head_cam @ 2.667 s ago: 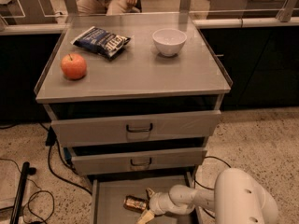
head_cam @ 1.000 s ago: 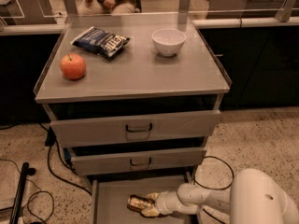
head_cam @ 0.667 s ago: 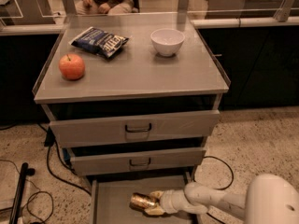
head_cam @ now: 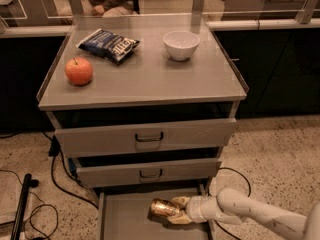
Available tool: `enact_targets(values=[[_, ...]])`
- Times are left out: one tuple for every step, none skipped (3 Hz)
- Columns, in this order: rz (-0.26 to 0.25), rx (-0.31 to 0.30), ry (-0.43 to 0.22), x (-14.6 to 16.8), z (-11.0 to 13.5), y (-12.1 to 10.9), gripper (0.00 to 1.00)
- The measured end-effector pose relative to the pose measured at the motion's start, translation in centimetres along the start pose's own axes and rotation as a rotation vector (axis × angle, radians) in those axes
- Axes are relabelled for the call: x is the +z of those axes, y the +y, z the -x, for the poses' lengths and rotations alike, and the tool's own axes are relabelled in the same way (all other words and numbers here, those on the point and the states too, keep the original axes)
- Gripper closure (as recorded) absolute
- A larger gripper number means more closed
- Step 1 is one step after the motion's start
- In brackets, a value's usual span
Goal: Pick orange can from bottom drawer and place on counter
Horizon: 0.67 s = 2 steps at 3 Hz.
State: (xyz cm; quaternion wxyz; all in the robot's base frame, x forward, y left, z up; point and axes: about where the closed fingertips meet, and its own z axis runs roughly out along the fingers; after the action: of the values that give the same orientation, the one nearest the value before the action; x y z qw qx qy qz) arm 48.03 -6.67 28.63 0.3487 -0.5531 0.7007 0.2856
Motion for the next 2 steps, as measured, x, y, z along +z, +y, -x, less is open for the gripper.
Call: enact_targets(values=[[-0.008,-0.053,0.045,-4.1,2.8,-0.6,1.00],[-0.032,-0.096,0.118,-8.0,5.6,-0.9,1.00]])
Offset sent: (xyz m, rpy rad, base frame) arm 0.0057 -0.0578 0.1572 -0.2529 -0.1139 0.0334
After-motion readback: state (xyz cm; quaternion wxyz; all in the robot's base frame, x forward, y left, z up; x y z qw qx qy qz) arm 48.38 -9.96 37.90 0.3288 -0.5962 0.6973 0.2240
